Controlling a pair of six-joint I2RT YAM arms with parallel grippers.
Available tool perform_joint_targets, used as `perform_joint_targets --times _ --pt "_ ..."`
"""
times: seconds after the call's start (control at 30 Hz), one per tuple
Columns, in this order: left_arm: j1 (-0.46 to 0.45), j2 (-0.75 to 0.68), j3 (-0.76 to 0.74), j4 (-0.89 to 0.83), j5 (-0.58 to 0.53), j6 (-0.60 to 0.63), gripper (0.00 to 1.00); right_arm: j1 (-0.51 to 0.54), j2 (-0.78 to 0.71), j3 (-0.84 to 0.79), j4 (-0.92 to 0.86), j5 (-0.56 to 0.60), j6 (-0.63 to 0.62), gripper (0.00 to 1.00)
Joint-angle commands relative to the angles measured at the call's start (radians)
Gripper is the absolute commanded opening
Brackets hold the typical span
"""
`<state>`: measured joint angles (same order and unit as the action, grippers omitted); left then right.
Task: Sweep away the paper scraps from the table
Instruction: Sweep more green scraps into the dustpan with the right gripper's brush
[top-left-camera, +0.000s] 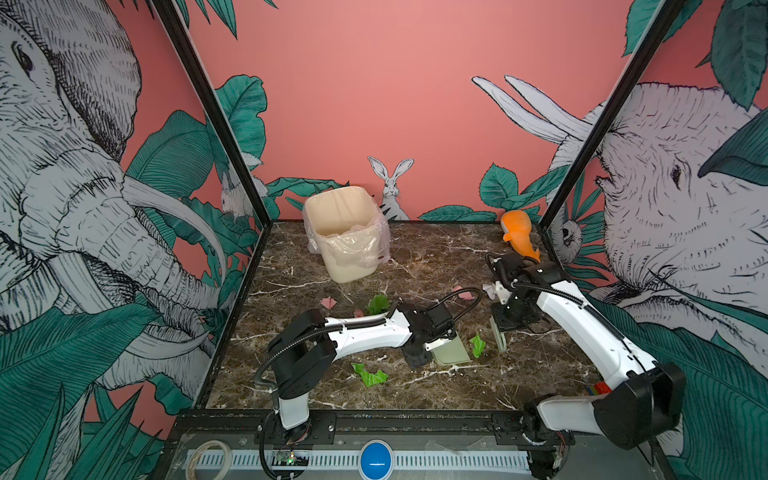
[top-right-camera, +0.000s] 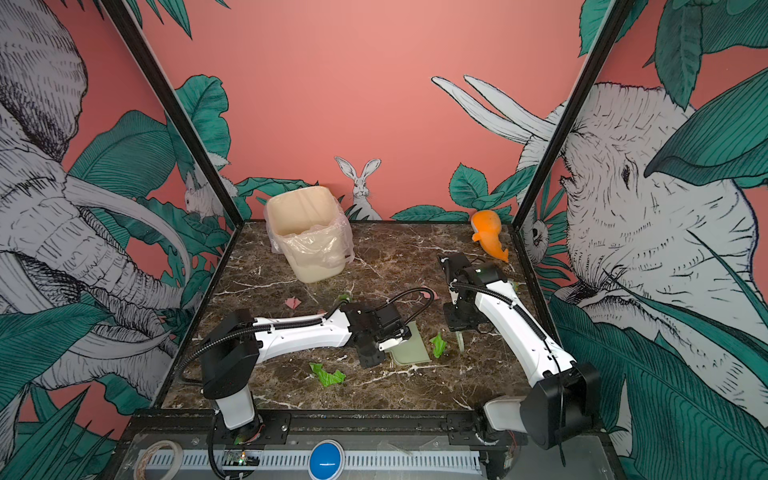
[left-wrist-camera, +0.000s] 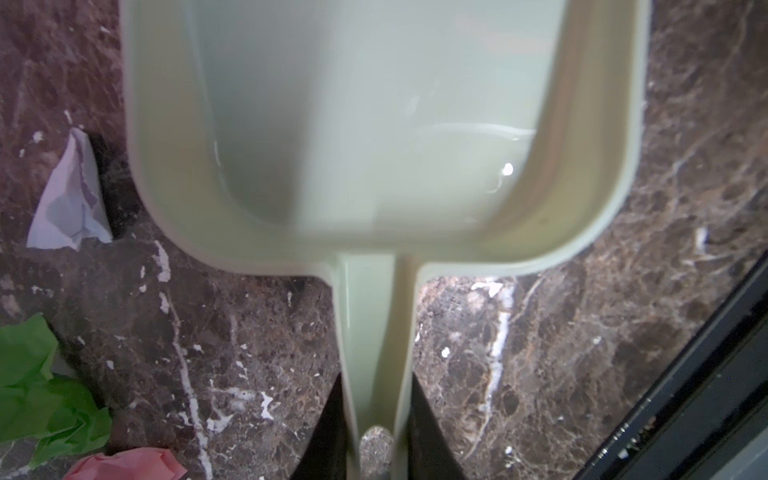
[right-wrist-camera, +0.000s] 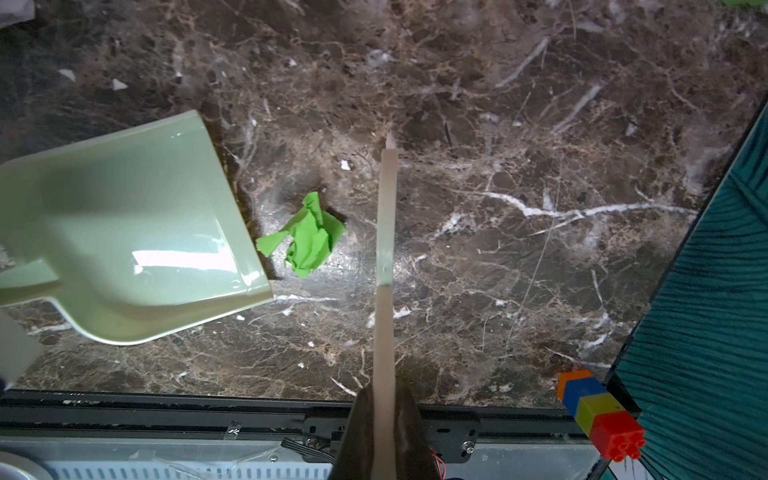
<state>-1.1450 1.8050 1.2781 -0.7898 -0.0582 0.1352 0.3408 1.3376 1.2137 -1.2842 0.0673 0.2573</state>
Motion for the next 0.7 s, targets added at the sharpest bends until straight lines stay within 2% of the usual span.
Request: perform_joint_targets --times 0.0,0.47,0.67 --pt "-0.007 0.011 0.021 -0.013 0.027 0.021 0.18 -0.001 0.006 -0.009 -0.022 -0.011 0.008 0.0" --pt "-0.01 0.032 0.04 -0.025 0.043 0.037 0.18 0.076 0.043 -0.007 0.013 -0.125 0.026 0.0" --pt "-0.012 0.033 0.034 -0.023 0.041 0.031 0.18 0.148 0.036 0.015 0.056 -0.245 0.066 0.0"
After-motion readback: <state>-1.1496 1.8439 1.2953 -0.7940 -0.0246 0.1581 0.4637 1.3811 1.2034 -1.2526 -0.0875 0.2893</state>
